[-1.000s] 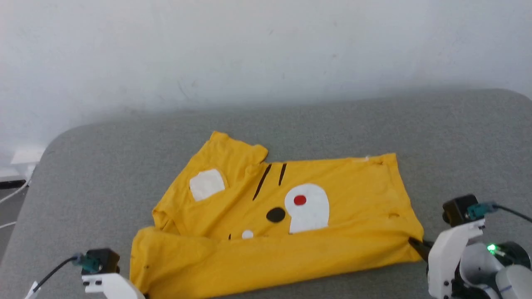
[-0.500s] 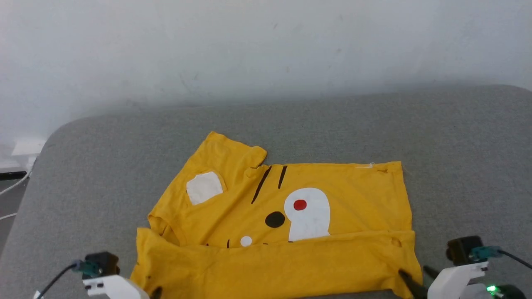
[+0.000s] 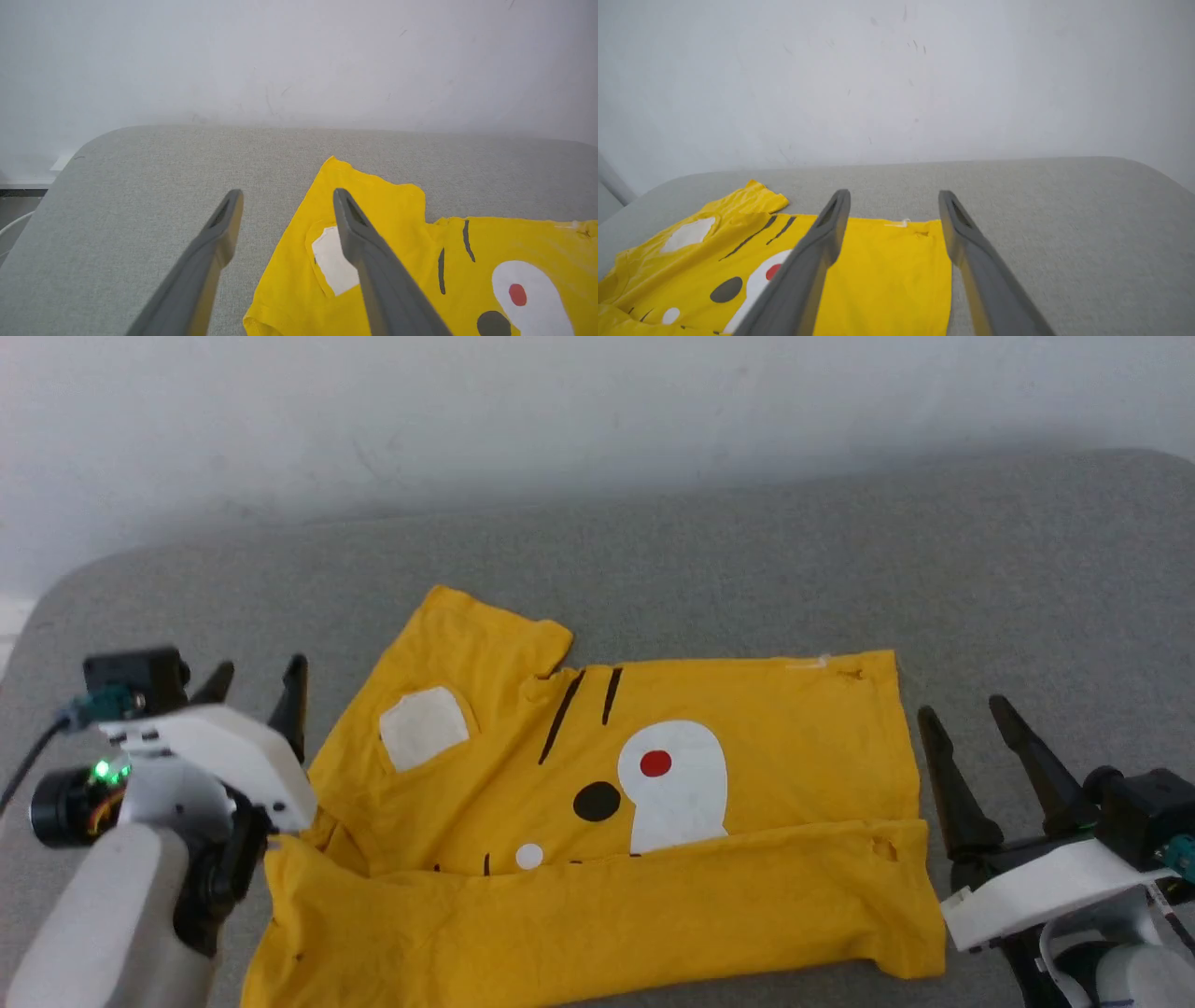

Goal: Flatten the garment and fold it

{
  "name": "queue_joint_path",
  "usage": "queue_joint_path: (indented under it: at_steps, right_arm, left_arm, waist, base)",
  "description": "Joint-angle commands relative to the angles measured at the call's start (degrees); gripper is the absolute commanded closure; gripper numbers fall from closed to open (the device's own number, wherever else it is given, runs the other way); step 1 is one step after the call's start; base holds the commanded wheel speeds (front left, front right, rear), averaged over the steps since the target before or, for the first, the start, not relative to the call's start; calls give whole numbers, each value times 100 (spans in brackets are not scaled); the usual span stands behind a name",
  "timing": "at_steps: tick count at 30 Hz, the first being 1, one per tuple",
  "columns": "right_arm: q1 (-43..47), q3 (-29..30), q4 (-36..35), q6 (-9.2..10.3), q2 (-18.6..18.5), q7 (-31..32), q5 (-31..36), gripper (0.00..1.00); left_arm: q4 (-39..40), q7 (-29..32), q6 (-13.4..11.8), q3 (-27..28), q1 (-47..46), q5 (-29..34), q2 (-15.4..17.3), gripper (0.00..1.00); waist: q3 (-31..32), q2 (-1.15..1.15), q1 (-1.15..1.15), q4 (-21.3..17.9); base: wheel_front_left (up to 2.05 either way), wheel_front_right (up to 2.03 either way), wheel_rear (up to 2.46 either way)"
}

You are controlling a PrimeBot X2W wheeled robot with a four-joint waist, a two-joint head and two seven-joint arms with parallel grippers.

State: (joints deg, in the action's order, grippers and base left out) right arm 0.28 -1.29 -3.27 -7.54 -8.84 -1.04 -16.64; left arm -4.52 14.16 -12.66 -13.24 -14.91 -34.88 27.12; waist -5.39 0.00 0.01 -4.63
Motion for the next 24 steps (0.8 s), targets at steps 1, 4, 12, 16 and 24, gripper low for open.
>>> queue_joint_path:
  at_steps: [1, 4, 12, 16, 24]
  right_arm:
    - [-133, -68, -145, 5, 66, -93, 68, 0]
    - [-282, -166, -368, 5, 133, -192, 121, 0]
    - [-616, -387, -637, 5, 227, -283, 198, 0]
    - [-712, -488, -680, 5, 272, -295, 202, 0]
    - [-817, -805, -604, 5, 341, -302, 164, 0]
  left_arm:
    - [-147, -23, 66, -7, -365, 88, -10, 0]
    - [-456, 62, 196, -57, -1019, 101, -29, 0]
    - [-1578, 843, 754, -298, -2675, -28, 35, 0]
    - [-2108, 1516, 978, -492, -3295, -136, 5, 0]
    - [-3045, 2930, 1107, -847, -3813, -201, 164, 0]
  waist:
    - [-587, 0, -1, -250]
    - [-972, 0, -1, -395]
    - [-1637, 0, -1, -790]
    - [-1803, 0, -1, -946]
    - [-2036, 0, -1, -1243]
  base:
    - [0, 0, 0]
    - [0, 0, 0]
    - [0, 0, 0]
    - [0, 0, 0]
    - [0, 0, 0]
